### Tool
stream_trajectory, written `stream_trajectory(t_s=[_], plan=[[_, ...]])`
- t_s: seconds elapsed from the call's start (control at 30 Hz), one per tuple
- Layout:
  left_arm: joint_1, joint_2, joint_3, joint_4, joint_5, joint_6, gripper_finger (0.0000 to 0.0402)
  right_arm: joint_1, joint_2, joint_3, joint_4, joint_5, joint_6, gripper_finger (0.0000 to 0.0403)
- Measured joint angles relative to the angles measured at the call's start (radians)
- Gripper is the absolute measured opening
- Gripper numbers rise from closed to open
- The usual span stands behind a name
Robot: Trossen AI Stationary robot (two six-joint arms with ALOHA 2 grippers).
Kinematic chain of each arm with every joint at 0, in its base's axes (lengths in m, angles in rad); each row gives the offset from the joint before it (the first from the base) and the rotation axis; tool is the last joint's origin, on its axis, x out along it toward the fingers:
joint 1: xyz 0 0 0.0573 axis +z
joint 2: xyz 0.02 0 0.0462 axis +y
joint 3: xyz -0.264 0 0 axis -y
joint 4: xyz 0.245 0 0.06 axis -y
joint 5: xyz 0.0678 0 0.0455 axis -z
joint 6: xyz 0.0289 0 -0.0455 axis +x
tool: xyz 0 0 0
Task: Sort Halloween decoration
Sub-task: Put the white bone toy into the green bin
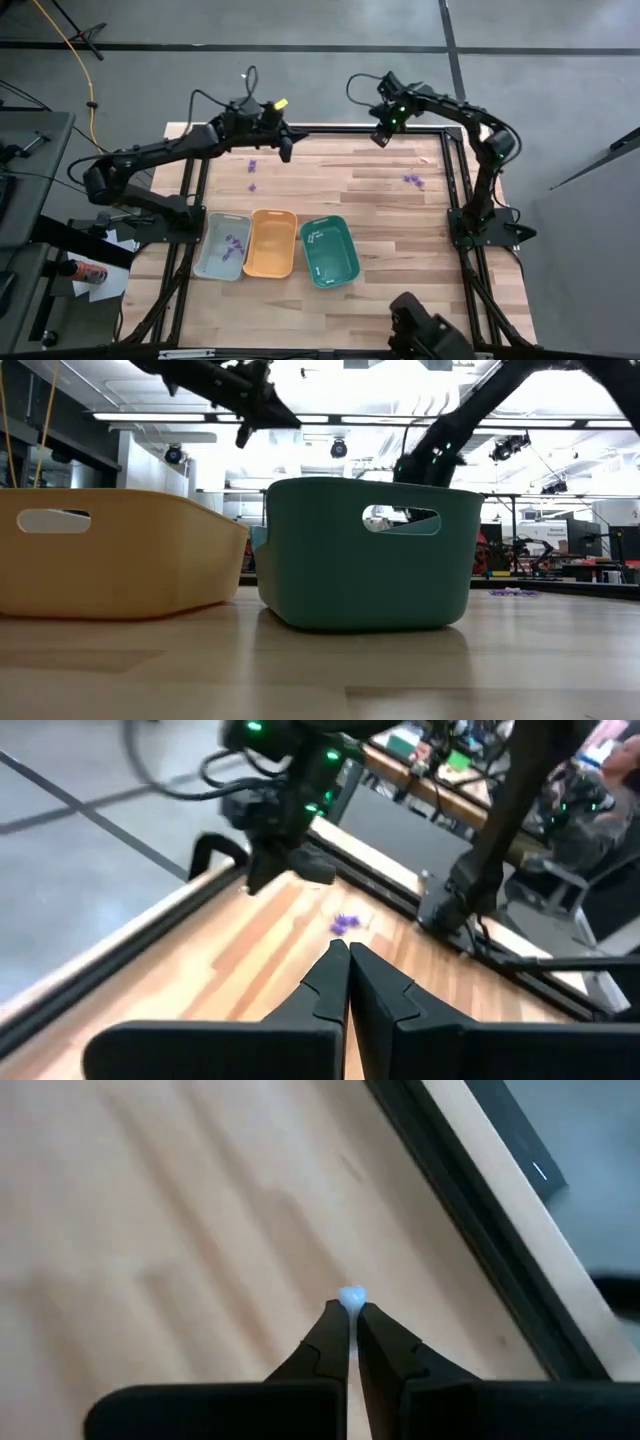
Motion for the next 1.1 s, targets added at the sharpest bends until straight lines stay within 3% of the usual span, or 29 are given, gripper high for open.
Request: stream_trajectory(t_s=[0.23, 0.37, 0.73, 0.9, 1.1], plan=[[0.071, -0.115, 0.001, -0.017, 0.000, 0.000, 0.0000, 0.057, -0.173, 0.002, 0.019, -0.377, 0.051, 0.0002], [0.088, -0.159, 0.001, -0.019, 0.001, 0.002, 0.0000, 0.185, -0.250, 0.003, 0.088, -0.476, 0.053, 0.0002], [0.088, -0.178, 0.002, -0.020, 0.001, 0.002, 0.0000, 0.591, -0.290, 0.003, 0.399, -0.463, 0.123, 0.0002], [0.088, -0.178, 0.002, -0.018, 0.001, 0.000, 0.0000, 0.721, -0.290, 0.015, 0.383, -0.324, 0.070, 0.0002], [0.088, -0.178, 0.002, -0.016, 0.001, 0.000, 0.0000, 0.812, -0.274, 0.095, 0.218, -0.177, -0.026, 0.0002]])
